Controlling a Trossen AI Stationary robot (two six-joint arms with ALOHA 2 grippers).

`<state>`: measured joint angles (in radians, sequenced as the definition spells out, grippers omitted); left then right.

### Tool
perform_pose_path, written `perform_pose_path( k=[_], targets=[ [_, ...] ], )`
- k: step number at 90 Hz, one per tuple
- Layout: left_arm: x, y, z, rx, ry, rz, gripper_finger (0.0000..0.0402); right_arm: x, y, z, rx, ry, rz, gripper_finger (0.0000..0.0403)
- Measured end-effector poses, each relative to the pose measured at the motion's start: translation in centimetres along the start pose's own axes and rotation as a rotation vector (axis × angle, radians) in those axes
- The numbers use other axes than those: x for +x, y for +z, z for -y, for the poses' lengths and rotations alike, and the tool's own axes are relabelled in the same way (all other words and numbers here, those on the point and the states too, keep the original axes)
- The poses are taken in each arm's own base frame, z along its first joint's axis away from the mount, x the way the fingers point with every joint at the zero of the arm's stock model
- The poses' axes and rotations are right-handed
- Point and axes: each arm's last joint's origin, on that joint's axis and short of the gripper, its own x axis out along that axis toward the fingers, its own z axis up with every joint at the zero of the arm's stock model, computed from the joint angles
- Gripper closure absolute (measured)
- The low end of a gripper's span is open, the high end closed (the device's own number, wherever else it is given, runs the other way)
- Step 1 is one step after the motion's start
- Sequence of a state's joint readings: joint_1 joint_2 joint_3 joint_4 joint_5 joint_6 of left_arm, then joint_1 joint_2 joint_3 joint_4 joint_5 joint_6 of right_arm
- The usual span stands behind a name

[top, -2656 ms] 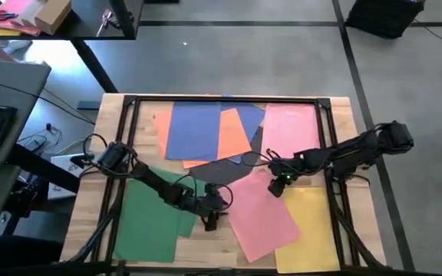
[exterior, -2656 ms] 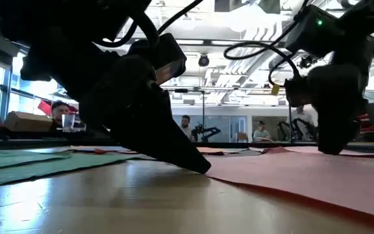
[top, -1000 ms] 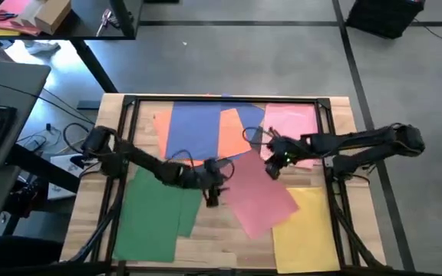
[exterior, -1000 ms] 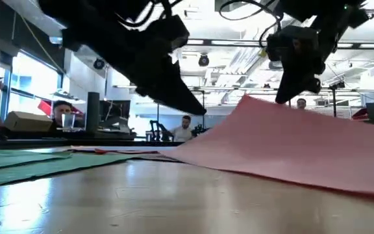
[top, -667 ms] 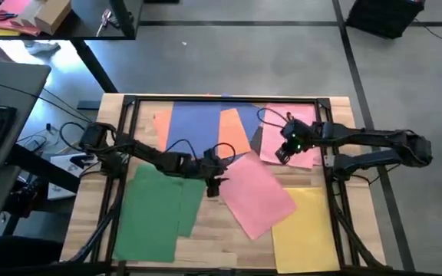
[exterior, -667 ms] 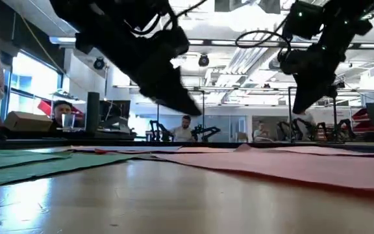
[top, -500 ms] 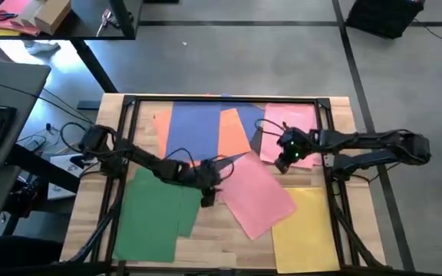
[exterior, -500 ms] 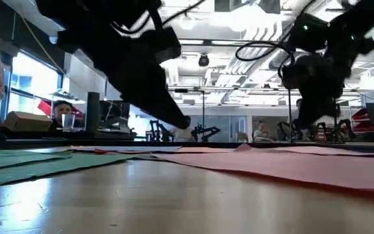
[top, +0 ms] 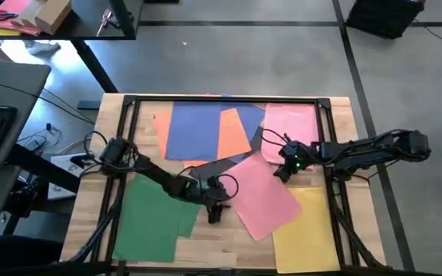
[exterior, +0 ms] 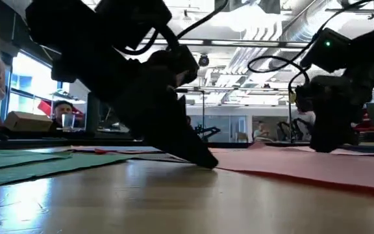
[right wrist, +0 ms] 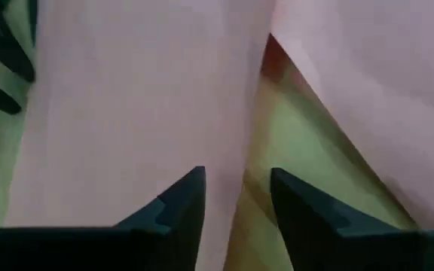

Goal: Organize paper
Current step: Stack the pink paper on top of the other pink paper to the top right of the table

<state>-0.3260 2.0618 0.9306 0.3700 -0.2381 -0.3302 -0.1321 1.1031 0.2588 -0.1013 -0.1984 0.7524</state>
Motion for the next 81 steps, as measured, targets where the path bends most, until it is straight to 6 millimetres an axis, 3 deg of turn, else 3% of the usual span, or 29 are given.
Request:
perform_pose_path(
  k=[18, 41, 67, 81],
  targets=[
    [0.0, 0.0, 0.0, -0.004, -0.006, -0.006, 0.0234, 0.2, -0.4, -0.8, 0.000, 0.058, -0.029, 0.0265],
    [0.0, 0.0, -0.1, 0.012, -0.011, -0.007, 0.0234, 0.8, -0.5, -0.6, 0.006, 0.002, -0.017, 0.0265],
    [0.0, -0.1, -0.1, 0.020, -0.012, -0.008, 0.0234, 1.6, 0.0, -1.4, -0.004, 0.144, -0.039, 0.0265],
    [0.0, -0.1, -0.1, 0.040, -0.011, -0.008, 0.0234, 1.5, 0.4, -1.9, -0.029, 0.179, 0.014, 0.0302]
  ],
)
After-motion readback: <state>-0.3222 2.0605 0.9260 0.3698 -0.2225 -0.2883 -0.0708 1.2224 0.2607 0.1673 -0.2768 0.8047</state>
